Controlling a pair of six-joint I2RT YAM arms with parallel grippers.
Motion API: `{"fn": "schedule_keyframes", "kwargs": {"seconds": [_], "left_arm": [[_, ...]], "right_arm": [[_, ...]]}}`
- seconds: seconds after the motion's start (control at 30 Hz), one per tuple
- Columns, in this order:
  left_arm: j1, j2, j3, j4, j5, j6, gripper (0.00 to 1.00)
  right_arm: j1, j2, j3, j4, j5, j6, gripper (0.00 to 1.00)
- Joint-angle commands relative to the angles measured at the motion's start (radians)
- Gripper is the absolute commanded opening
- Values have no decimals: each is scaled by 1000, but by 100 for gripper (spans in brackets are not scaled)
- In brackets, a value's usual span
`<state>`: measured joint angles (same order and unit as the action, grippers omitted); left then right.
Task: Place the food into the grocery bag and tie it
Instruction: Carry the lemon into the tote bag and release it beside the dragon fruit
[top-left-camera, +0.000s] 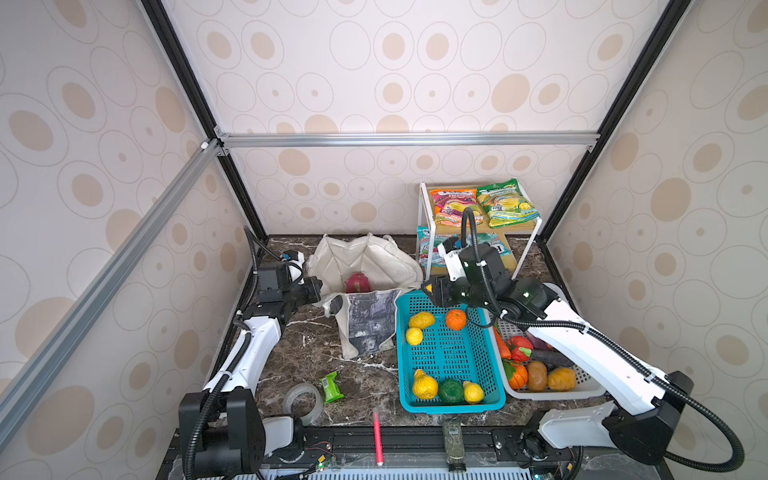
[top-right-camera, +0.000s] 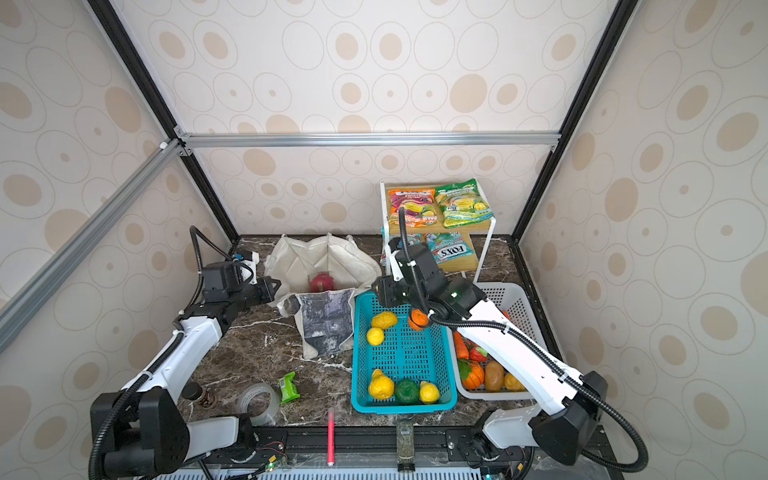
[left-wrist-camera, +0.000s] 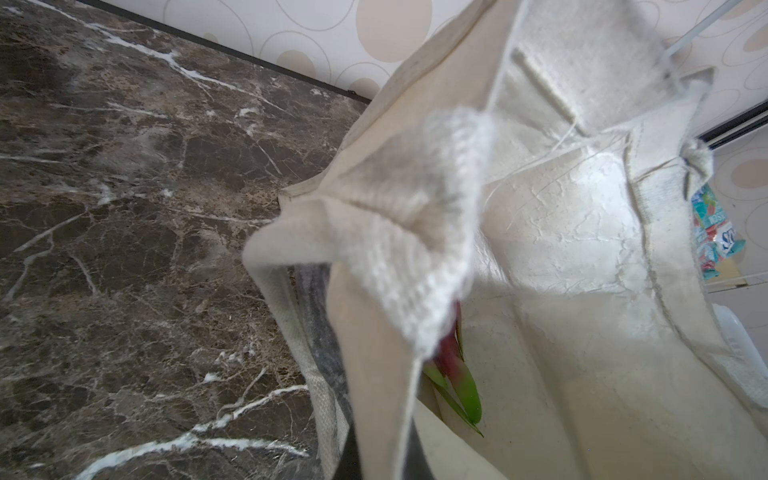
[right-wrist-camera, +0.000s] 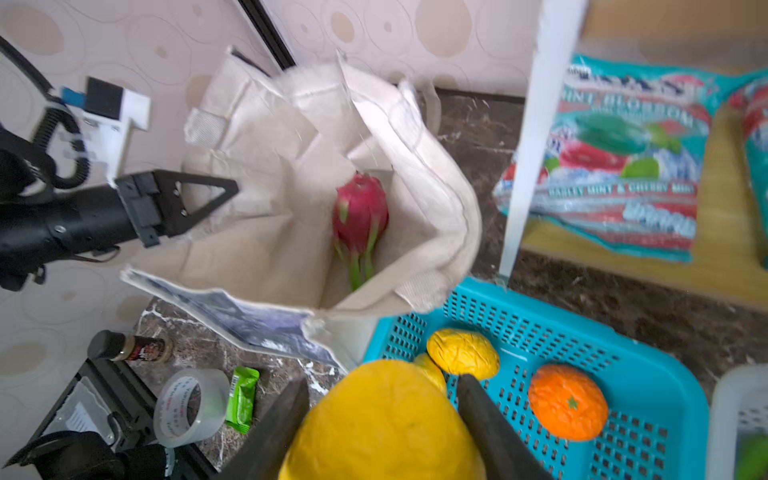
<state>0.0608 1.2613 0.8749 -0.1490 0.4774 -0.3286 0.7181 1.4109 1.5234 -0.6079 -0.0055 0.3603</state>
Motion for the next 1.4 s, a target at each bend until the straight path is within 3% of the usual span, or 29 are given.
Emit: {"fn": "schedule_keyframes", "kwargs": {"seconds": [0.0, 0.4, 0.53, 0.8, 1.2, 1.27, 1.33, 1.37], "left_arm": [[-5, -16, -6, 3, 32, 3, 0], [-7, -9, -10, 12, 37, 5, 0], [-10, -7, -10, 11, 34, 7, 0], [-9, -7, -10, 10, 32, 5, 0], [-10, -2, -18, 26, 29, 3, 0], [-10, -1, -17, 22, 25, 5, 0], [-10, -5, -16, 20, 22, 7, 0], [-9, -8, -16, 21, 20, 8, 0]], "right_arm": [[1, 138, 127, -18, -55, -56, 54], [120, 760, 730, -154, -21, -94, 54], [147, 882, 807, -198, -104, -72, 54], [150, 935, 686, -175, -93, -10, 56], [152, 908, 684, -228, 5, -44, 69], [152, 894, 697, -236, 7, -48, 81], [155, 879, 730, -258, 14, -62, 100], [159, 870, 756, -275, 31, -71, 100]]}}
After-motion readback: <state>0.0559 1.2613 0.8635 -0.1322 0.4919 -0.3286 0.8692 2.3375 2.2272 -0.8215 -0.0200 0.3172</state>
